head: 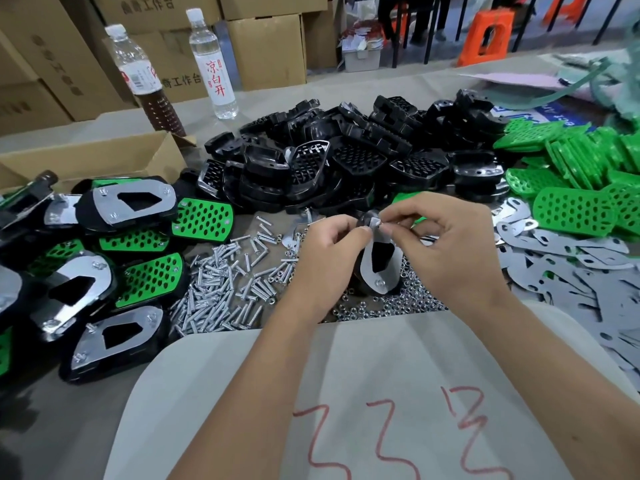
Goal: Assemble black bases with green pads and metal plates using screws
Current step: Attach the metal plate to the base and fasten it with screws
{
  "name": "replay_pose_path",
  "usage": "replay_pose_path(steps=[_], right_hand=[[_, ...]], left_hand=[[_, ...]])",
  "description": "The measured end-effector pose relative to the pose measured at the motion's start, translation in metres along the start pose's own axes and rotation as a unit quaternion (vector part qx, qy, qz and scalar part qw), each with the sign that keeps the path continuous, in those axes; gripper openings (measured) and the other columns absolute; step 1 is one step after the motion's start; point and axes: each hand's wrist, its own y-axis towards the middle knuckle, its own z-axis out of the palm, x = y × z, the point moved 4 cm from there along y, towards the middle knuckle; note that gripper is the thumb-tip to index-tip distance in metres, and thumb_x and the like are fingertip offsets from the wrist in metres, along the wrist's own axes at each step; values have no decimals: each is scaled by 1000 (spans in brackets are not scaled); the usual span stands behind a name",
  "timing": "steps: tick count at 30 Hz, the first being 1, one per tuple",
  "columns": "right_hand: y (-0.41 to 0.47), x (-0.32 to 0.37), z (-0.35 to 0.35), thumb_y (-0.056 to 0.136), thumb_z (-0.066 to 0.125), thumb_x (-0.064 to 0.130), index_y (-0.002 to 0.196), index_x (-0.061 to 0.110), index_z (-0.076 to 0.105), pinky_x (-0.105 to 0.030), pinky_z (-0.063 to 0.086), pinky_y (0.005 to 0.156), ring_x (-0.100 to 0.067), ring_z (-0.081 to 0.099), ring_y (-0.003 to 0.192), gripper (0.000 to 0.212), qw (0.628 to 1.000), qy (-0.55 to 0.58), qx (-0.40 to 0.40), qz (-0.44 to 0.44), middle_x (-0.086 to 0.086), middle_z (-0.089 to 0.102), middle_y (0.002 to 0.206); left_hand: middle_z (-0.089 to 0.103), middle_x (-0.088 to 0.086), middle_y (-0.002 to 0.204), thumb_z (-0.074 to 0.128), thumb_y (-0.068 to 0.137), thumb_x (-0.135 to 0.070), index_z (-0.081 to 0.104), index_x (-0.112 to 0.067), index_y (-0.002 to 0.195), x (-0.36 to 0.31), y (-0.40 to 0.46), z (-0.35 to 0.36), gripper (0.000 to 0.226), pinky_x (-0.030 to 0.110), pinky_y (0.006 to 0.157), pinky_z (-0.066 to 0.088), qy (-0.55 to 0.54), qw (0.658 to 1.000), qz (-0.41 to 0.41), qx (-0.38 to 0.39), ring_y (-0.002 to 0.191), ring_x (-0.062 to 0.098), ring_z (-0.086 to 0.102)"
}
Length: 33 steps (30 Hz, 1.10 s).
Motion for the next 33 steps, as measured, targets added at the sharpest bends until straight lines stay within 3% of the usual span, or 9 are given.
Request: replay_pose_path(steps=[4, 8, 16, 20, 26, 30, 33], right_hand=[[2, -1, 0, 83, 80, -2, 89, 11, 80, -42, 59, 70, -17, 67, 79, 15, 999, 3, 24, 24, 2, 75, 86], [1, -8, 0, 82, 82, -2, 87, 9, 78, -46, 59, 70, -17, 66, 75, 13, 995, 49, 34, 74, -2, 73, 83], [0, -15, 2, 83, 83, 0, 89, 13, 77, -24, 54, 68, -10, 65, 71, 16, 990, 120, 18, 75, 3, 74, 81], [0, -15, 4, 82, 84, 2, 88, 14, 78, -34, 55, 74, -17, 69, 77, 15, 992, 112, 36, 49, 4, 75, 84], [-1, -16, 5, 84, 83, 3, 89, 14, 79, -27, 52, 75, -20, 68, 78, 13, 994, 100, 43, 29, 5, 75, 86], [-2, -15, 4, 85, 81, 2, 91, 13, 78, -37, 57, 75, -23, 72, 81, 12, 992, 120, 18, 21, 3, 76, 86], [-1, -14, 3, 85, 81, 2, 91, 13, 79, -39, 58, 76, -22, 72, 82, 12, 995, 102, 7, 2, 3, 76, 86]], left_hand=[[36, 5, 67, 59, 84, -27, 51, 0, 71, -2, -3, 0, 31, 34, 60, 26, 7, 1000, 9, -7, 65, 17, 32], [34, 9, 69, 56, 84, -22, 45, 9, 75, -2, -3, 1, 34, 38, 63, 25, 13, 1000, 25, -6, 67, 20, 30], [39, 10, 71, 55, 85, -22, 50, 13, 81, -4, -4, 1, 36, 38, 63, 27, 16, 999, 39, 2, 68, 21, 33], [37, 9, 69, 56, 84, -23, 48, 10, 78, -3, -3, 1, 34, 37, 63, 26, 12, 999, 36, 1, 68, 21, 32], [36, -1, 63, 57, 84, -22, 50, -10, 68, -3, -4, 1, 22, 35, 61, 26, 17, 999, 34, 1, 64, 17, 33], [38, 5, 66, 56, 84, -23, 50, 5, 73, -4, -4, 2, 31, 37, 63, 27, 17, 999, 34, -2, 66, 19, 33], [37, 0, 63, 57, 84, -24, 49, -4, 68, -4, -4, 2, 26, 35, 62, 26, 20, 999, 34, -2, 64, 17, 33]])
